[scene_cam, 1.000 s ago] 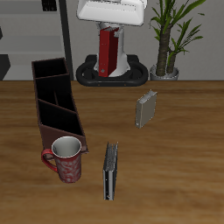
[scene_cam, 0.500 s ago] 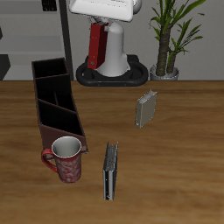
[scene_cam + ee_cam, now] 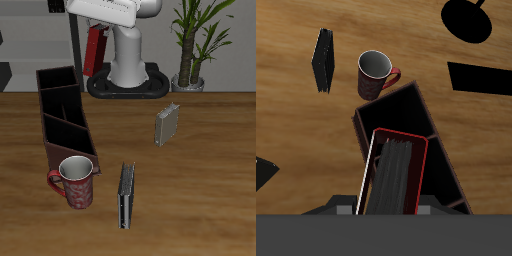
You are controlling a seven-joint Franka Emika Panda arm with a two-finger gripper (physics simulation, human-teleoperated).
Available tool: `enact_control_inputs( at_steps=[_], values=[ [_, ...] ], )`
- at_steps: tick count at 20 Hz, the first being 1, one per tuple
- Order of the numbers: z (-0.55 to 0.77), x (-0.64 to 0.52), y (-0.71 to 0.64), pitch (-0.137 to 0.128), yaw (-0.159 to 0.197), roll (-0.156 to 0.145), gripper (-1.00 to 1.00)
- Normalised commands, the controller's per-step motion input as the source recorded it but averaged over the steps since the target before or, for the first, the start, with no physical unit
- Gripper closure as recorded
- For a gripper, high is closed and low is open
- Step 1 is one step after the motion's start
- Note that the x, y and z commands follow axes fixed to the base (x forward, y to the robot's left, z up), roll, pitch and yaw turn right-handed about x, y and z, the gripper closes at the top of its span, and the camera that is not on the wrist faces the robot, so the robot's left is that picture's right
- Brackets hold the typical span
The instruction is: Place the red book into the right desk caddy's right compartment
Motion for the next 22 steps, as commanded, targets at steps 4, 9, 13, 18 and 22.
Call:
enact_control_inputs(
  at_steps=[4,9,13,18,22],
  values=[
    [-0.02,-0.33,-0.32,0.013,0.029,-0.068,1.0],
    [-0.05,-0.27,-0.23,0.02,-0.005,-0.048,1.0],
    [-0.1,-0.3,-0.19,0.017,0.018,-0.049,1.0],
    [-0.16,-0.29,-0.26,0.027,0.014,-0.052,1.0],
    [-0.19,-0.19,-0.17,0.036,0.011,-0.042,1.0]
  ],
)
